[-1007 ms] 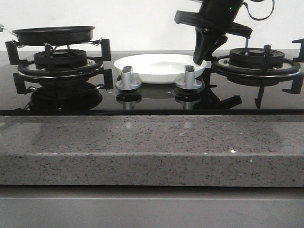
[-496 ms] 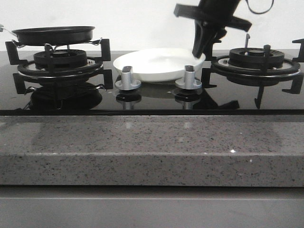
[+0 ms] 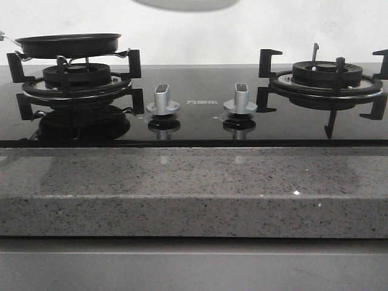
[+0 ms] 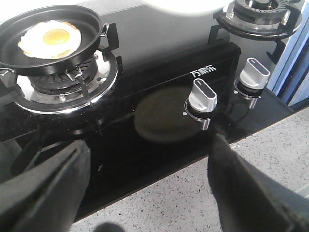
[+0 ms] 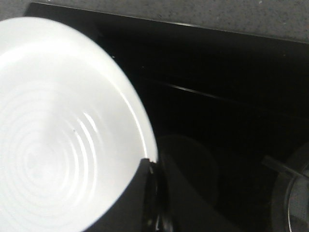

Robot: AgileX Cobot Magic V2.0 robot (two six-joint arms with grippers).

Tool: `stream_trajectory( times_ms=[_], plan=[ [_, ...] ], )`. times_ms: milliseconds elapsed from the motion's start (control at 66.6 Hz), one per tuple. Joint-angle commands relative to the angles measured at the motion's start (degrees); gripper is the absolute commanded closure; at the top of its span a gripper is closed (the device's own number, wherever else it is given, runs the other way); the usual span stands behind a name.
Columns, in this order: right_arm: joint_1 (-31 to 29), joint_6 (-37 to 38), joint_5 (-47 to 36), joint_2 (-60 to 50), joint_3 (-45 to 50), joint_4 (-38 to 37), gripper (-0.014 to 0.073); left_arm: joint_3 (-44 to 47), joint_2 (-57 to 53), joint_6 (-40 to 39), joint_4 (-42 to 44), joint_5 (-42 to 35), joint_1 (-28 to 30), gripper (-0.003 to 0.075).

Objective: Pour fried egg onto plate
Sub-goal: 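Lift the white plate and slide it toward the frying pan, then grasp the green pan handle with the left gripper and lift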

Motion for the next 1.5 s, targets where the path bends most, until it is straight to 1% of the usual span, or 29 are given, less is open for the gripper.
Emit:
stream_trajectory(
  times_ms=[0, 105, 195, 451, 496, 586, 646, 781, 887, 962, 1022, 1112, 1277, 1488],
  plan=[
    [-0.22, 1.95, 4.52, -6.3, -0.69, 2.2, 0.0704, -1.96, 0.09, -0.01, -0.15, -4.25, -0.55, 0.0219],
    [-0.16, 3.35, 4.52, -10.1, 2.88, 1.29, 0.0704, -1.96, 0.09, -0.01, -0.15, -4.25, -0.55, 0.0219],
    [-0.16, 3.37, 4.52, -14.26, 8.55, 0.25, 0.0704, -1.96, 0.09, -0.01, -0.15, -4.25, -0.55, 0.0219],
    [0.07, 3.14, 3.81, -26.74, 32.13, -0.94, 0.0704, -1.96, 0.09, -0.01, -0.15, -4.25, -0.55, 0.0219],
    [0.07, 3.14, 2.28, -28.61, 37.44, -1.61, 0.0704, -1.96, 0.09, -0.01, -0.15, -4.25, -0.55, 0.0219],
    [0.14, 1.73, -1.37, -31.43, 44.96, -1.76, 0.0704, -1.96, 0.09, -0.01, -0.15, -4.25, -0.55, 0.0219],
    [0.61, 0.42, -4.7, -33.23, 49.36, -1.76, 0.0704, -1.96, 0.09, -0.01, -0.15, -4.25, -0.55, 0.0219],
    [2.46, 0.2, -11.14, -35.09, 57.72, -1.94, 0.0704, -1.96, 0.09, -0.01, -0.15, -4.25, -0.55, 0.0219],
    [3.85, 0.2, -14.43, -35.14, 61.89, -2.13, 0.0704, -1.96, 0.09, -0.01, -0.15, -4.25, -0.55, 0.0219],
    [4.75, 0.14, -18.63, -35.14, 64.65, -2.71, 0.0704, -1.96, 0.09, -0.01, -0.15, -4.25, -0.55, 0.0219],
    [5.17, 0.14, -21.81, -35.14, 65.71, -3.27, 0.0704, -1.96, 0.09, -0.01, -0.15, -4.25, -0.55, 0.0219],
    [5.16, 0.14, -24.48, -35.14, 65.93, -3.75, 0.0704, -1.96, 0.09, -0.01, -0.15, -4.25, -0.55, 0.0219],
    [5.16, 0.14, -26.16, -35.14, 65.93, -3.83, 0.0704, -1.96, 0.09, -0.01, -0.15, -4.25, -0.55, 0.0219],
    [5.16, 0.14, -25.62, -35.14, 65.93, -3.83, 0.0704, -1.96, 0.09, -0.01, -0.15, -4.25, -0.55, 0.0219]
  ],
)
